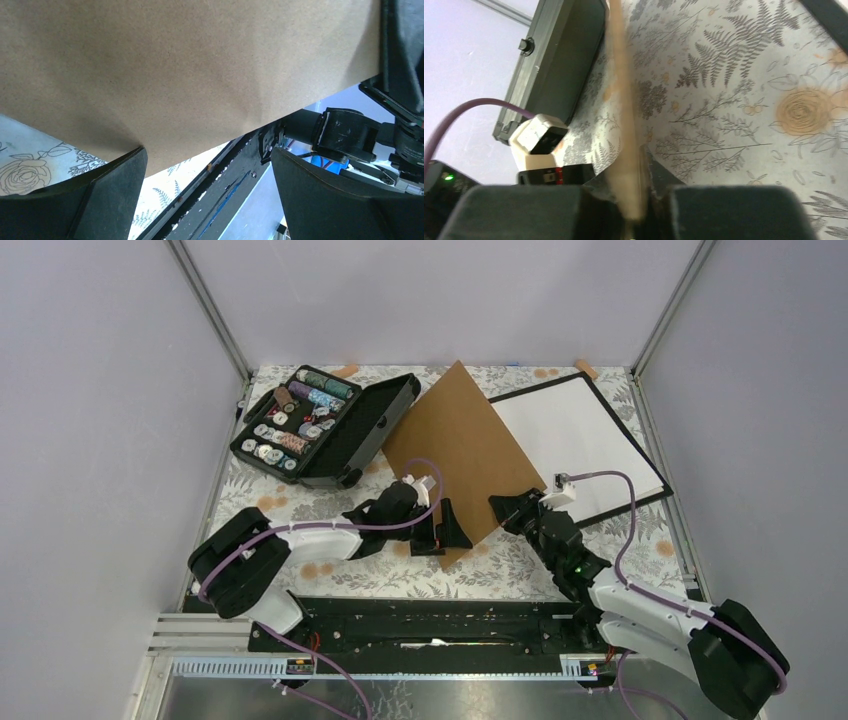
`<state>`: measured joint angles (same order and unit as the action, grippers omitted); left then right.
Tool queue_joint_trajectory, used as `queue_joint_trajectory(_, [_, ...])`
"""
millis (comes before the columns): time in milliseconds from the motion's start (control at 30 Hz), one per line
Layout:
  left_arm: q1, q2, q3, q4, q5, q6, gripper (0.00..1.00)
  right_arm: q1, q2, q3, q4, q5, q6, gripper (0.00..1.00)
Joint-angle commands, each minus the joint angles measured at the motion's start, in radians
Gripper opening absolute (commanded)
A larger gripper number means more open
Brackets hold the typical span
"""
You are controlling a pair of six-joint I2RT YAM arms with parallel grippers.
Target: Put the photo into the frame
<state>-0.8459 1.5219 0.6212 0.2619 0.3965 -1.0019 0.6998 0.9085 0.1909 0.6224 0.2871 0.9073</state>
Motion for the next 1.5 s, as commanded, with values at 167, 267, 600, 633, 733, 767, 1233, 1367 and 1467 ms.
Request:
queue_joint_trajectory(167, [-0.003, -0.239, 0.085, -0.149, 0.021, 0.113, 0.99, 0.012, -0.198, 0.176, -0.387, 0.302, -0.089, 0.00])
queue_joint_trajectory(267, [-0.002, -0.342, 0.177, -0.319, -0.032, 0.210, 0.99, -0.031, -0.264, 0.265, -0.539, 0.299, -0.165, 0.00])
queue_joint_trajectory(600, [0.001, -0.396, 0.556, -0.681, -0.238, 0.536, 0.99, -0.690, -0.044, 0.642, -0.747, -0.558, -0.160, 0.00])
queue_joint_trajectory(633, [0.001, -0.392, 0.571, -0.691, -0.243, 0.561, 0.99, -0.747, -0.013, 0.672, -0.750, -0.615, -0.148, 0.00])
queue_joint_trajectory(733, [0.001, -0.390, 0.594, -0.704, -0.251, 0.597, 0.99, -0.875, 0.057, 0.750, -0.749, -0.761, -0.102, 0.00])
queue_joint_trajectory(767, [0.001, -0.392, 0.594, -0.705, -0.252, 0.600, 0.99, -0.919, 0.078, 0.769, -0.746, -0.807, -0.082, 0.00])
queue_joint_trajectory(1233, [-0.147, -0.408, 0.439, -0.627, -0.463, 0.663, 0.99, -1.337, 0.263, 0.708, -0.489, -1.180, 0.211, 0.00])
queue_joint_trajectory(1367, [-0.157, -0.399, 0.418, -0.621, -0.572, 0.677, 0.99, -1.358, 0.328, 0.681, -0.433, -1.203, 0.193, 0.00])
queue_joint_trajectory(1467, [-0.158, -0.385, 0.417, -0.619, -0.606, 0.681, 0.99, -1.359, 0.374, 0.653, -0.386, -1.221, 0.182, 0.00])
